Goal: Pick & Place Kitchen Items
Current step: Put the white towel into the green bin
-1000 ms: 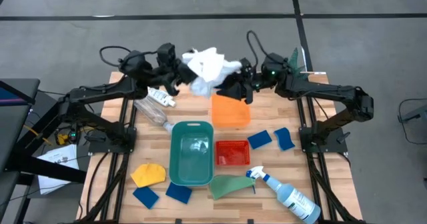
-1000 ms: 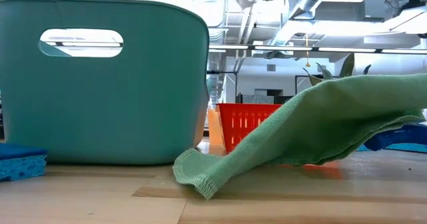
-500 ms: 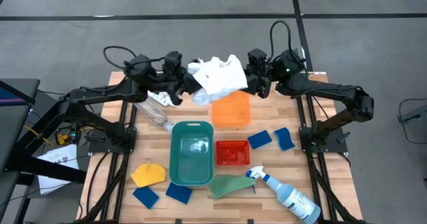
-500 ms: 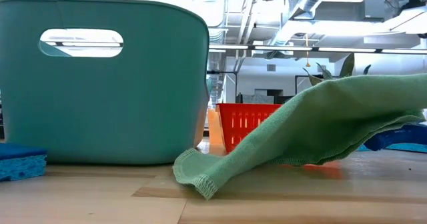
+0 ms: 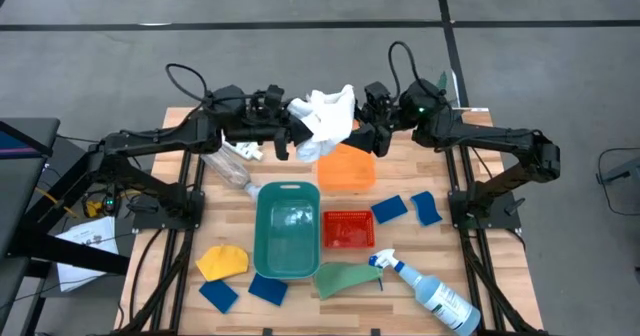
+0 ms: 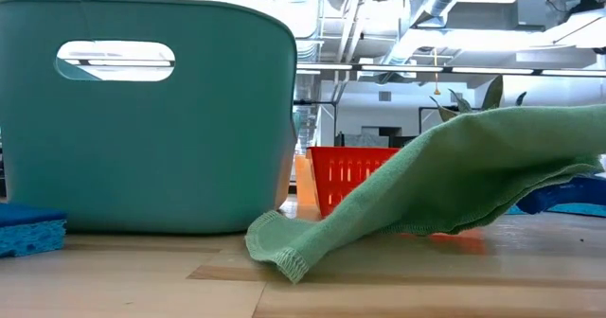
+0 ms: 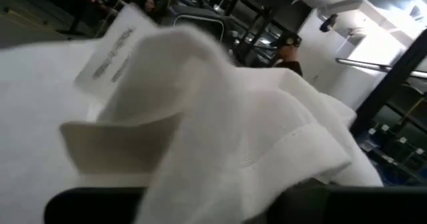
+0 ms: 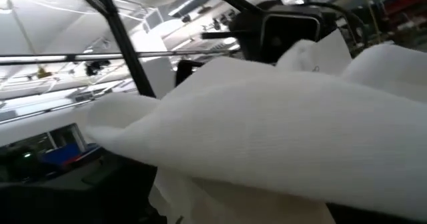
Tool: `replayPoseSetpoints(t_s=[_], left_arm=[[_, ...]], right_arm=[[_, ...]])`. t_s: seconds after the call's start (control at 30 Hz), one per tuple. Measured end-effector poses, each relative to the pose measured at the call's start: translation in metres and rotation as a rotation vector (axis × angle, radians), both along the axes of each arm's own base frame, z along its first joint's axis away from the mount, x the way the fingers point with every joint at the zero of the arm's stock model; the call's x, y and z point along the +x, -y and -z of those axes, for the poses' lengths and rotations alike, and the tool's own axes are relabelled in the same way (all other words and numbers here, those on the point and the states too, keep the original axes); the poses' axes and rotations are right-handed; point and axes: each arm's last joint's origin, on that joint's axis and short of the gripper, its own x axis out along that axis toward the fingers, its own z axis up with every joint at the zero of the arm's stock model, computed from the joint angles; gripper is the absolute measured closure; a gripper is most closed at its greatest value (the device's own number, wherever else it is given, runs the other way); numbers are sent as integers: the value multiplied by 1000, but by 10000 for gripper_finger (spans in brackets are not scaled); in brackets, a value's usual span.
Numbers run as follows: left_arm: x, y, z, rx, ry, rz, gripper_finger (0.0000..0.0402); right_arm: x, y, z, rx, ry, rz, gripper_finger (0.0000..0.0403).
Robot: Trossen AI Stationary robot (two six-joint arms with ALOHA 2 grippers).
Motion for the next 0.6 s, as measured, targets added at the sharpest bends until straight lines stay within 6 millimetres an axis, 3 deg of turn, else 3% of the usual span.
replayPoseSetpoints(t_s=[0.27, 0.43, 0.6], left_arm=[[8, -1, 9, -8, -42, -1, 389], [10, -2, 11, -9, -49, -6, 389], [10, -2, 11, -7, -49, -5, 388]], right_arm=[[2, 2, 6, 32, -62, 38, 65], [2, 3, 6, 35, -62, 43, 121], [2, 3, 6, 43, -66, 43, 201]])
